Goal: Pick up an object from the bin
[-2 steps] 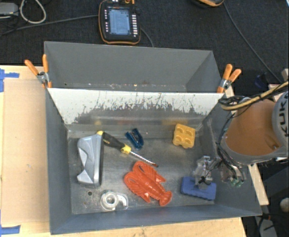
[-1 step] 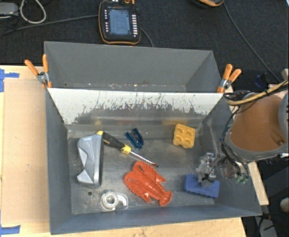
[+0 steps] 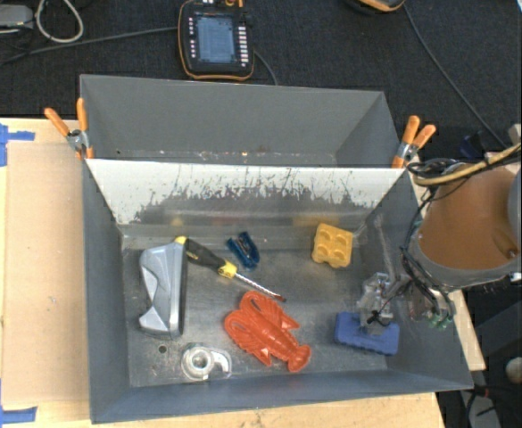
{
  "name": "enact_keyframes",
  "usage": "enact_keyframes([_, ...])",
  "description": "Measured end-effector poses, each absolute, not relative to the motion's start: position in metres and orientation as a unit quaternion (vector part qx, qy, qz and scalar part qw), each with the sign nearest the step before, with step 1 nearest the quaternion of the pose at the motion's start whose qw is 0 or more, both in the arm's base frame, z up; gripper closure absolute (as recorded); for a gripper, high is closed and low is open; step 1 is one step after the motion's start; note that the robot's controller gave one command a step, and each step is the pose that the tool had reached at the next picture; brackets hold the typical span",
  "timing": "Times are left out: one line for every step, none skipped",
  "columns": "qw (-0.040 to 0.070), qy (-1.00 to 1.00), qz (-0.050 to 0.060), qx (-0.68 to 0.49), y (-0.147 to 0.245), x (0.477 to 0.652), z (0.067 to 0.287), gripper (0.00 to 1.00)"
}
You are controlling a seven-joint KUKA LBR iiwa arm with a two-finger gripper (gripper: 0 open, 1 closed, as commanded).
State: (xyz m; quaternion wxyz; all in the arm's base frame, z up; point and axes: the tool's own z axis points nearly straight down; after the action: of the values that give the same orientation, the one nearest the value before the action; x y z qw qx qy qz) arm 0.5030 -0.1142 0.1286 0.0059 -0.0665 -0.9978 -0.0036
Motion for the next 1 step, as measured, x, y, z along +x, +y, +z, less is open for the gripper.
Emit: enact_keyframes([0.006, -0.998, -0.004, -0.067, -0.1142, 0.5029, 0.138, 1.0])
